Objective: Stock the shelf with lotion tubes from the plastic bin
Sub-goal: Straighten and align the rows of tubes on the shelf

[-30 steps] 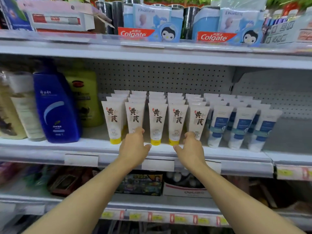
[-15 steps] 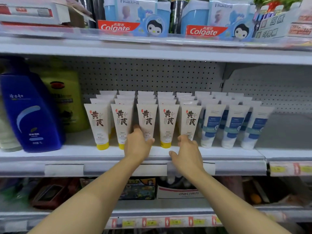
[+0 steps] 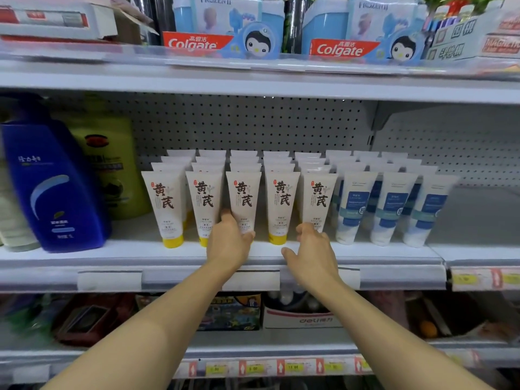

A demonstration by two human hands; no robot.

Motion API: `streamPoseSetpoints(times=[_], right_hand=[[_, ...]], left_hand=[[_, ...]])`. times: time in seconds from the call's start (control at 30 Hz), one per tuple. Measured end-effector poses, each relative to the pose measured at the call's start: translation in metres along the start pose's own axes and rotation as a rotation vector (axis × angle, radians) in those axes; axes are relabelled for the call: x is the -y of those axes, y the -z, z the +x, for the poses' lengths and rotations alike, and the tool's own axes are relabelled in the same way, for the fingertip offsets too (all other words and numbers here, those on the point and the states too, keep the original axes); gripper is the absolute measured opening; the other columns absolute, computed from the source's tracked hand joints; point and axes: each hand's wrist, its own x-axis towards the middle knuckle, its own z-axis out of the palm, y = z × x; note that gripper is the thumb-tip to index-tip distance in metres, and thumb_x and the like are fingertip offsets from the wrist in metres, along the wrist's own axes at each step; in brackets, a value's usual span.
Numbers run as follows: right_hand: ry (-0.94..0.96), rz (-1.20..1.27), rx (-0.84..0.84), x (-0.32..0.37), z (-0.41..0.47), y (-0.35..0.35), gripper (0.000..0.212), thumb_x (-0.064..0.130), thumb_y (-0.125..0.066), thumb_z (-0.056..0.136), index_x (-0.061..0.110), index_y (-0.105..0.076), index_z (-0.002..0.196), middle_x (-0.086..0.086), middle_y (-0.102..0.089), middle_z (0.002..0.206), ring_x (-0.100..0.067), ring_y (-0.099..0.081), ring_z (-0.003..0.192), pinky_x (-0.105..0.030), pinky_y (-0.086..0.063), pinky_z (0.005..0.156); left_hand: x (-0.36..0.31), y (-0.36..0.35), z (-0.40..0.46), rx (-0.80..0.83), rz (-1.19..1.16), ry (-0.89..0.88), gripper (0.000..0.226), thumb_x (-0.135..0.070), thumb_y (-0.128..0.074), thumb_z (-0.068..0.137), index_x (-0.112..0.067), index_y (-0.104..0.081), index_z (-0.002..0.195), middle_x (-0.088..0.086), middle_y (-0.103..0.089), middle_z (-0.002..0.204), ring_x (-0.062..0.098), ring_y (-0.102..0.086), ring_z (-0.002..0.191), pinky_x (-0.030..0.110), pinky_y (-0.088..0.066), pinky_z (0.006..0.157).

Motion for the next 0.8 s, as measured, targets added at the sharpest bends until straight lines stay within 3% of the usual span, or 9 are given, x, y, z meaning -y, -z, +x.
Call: streamPoseSetpoints(times=[0.23,0.5,0.67,0.8], right_hand=[[-0.049,0.050,0.015,0.017,0.004,-0.013,0.037,0.024,-0.063,0.087,0.010,-0.041,0.113,-0.012,-0.056,0.119,-0.031,-0.055,0.109,-0.038,-0.047,0.081],[-0.157,0.083,-0.069,0.032,0.012,-0.031,0.042,0.023,-0.063,0.087,0.006,-0.038,0.115,-0.016,-0.055,0.120,-0.035,-0.052,0.114,-0.042,-0.049,0.082],[-0.166,0.074,-0.103,0.036,0.020,-0.038,0.049,0.021,-0.062,0.088,0.002,-0.035,0.124,-0.017,-0.055,0.123,-0.033,-0.051,0.117,-0.040,-0.049,0.086],[-0.161,0.034,-0.120,0.034,0.027,-0.042,0.035,0.012,-0.056,0.091,0.004,-0.038,0.120,-0.017,-0.057,0.121,-0.032,-0.054,0.112,-0.039,-0.049,0.083]], left_hand=[[0.009,0.020,-0.018,0.013,0.117,-0.071,0.042,-0.031,-0.062,0.086,-0.016,-0.042,0.119,0.007,-0.064,0.113,0.030,-0.059,0.104,0.041,-0.051,0.084],[0.011,0.053,-0.018,-0.034,0.374,-0.194,0.039,-0.037,-0.060,0.087,-0.024,-0.046,0.121,-0.003,-0.067,0.106,0.021,-0.061,0.100,0.034,-0.046,0.075],[0.015,0.058,-0.015,-0.034,0.400,-0.211,0.030,-0.038,-0.059,0.086,-0.025,-0.050,0.111,-0.005,-0.067,0.102,0.018,-0.061,0.096,0.031,-0.045,0.072],[0.017,0.060,-0.013,-0.024,0.410,-0.212,0.021,-0.037,-0.059,0.087,-0.025,-0.052,0.102,-0.007,-0.067,0.099,0.016,-0.060,0.092,0.029,-0.041,0.068]])
